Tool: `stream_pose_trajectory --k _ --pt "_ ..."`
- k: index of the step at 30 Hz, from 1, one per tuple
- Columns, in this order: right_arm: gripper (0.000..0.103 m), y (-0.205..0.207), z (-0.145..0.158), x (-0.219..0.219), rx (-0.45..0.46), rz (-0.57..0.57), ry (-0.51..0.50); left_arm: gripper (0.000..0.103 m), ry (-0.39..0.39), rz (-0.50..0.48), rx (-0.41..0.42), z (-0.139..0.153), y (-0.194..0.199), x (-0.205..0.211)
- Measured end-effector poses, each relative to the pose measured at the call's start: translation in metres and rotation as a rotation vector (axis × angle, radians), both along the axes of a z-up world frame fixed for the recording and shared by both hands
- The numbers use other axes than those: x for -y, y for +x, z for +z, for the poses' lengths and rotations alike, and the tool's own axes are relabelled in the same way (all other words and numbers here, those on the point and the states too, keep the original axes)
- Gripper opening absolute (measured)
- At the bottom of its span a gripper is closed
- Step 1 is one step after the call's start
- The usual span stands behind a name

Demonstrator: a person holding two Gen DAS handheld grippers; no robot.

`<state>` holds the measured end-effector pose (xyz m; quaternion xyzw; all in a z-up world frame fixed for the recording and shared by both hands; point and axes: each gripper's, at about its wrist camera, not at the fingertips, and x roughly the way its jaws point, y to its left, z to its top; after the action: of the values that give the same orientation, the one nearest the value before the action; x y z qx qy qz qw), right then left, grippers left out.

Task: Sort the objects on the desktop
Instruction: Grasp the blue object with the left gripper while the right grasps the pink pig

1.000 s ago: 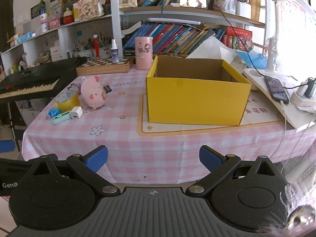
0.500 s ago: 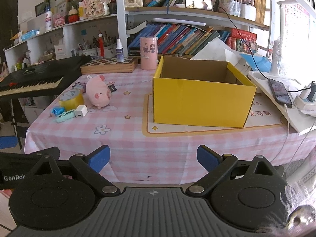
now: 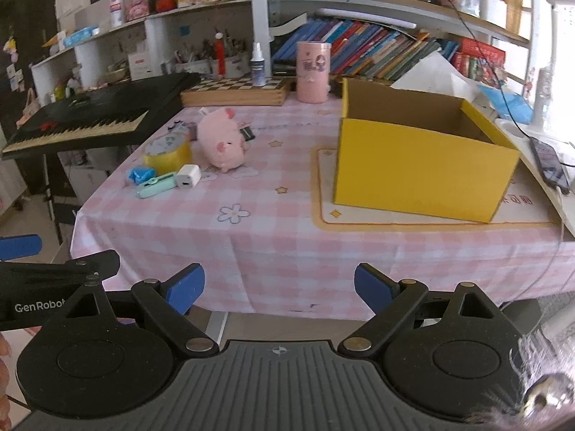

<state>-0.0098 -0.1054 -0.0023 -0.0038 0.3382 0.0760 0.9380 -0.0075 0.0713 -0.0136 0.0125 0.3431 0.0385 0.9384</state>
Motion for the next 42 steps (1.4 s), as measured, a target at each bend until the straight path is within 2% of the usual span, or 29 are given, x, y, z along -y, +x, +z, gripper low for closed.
stream_pose_trajectory --k 3,5,9,14,19,26,37,42 --pt "0.087 0.006 0.001 -0.008 0.002 0.025 -0.008 0.098 -0.012 0.015 0.001 0.001 0.001 -0.007" --pt "0.08 0.01 0.0 -0.012 -0.003 0.043 -0.014 0.098 -0.035 0.004 -0.007 0.001 0.004 -0.011" --pt "0.068 0.022 -0.002 -0.022 -0.005 0.081 -0.021 0.097 -0.027 0.015 -0.019 -0.002 0.011 -0.016" --pt "0.068 0.044 -0.006 -0.031 -0.008 0.119 -0.023 0.096 -0.046 0.02 -0.03 -0.008 0.03 -0.024" --pt "0.068 0.08 -0.009 -0.037 -0.019 0.13 -0.016 0.09 -0.052 0.013 -0.04 -0.015 0.063 -0.031" --pt "0.068 0.139 -0.009 -0.047 -0.012 0.173 -0.007 0.077 -0.053 0.029 -0.076 -0.033 0.116 -0.039" --pt "0.068 0.204 -0.013 -0.057 -0.029 0.238 0.002 0.074 -0.07 0.111 -0.089 -0.044 0.179 -0.065" --pt "0.068 0.225 -0.013 -0.065 -0.02 0.285 0.006 0.066 -0.066 0.106 -0.106 -0.05 0.204 -0.071"
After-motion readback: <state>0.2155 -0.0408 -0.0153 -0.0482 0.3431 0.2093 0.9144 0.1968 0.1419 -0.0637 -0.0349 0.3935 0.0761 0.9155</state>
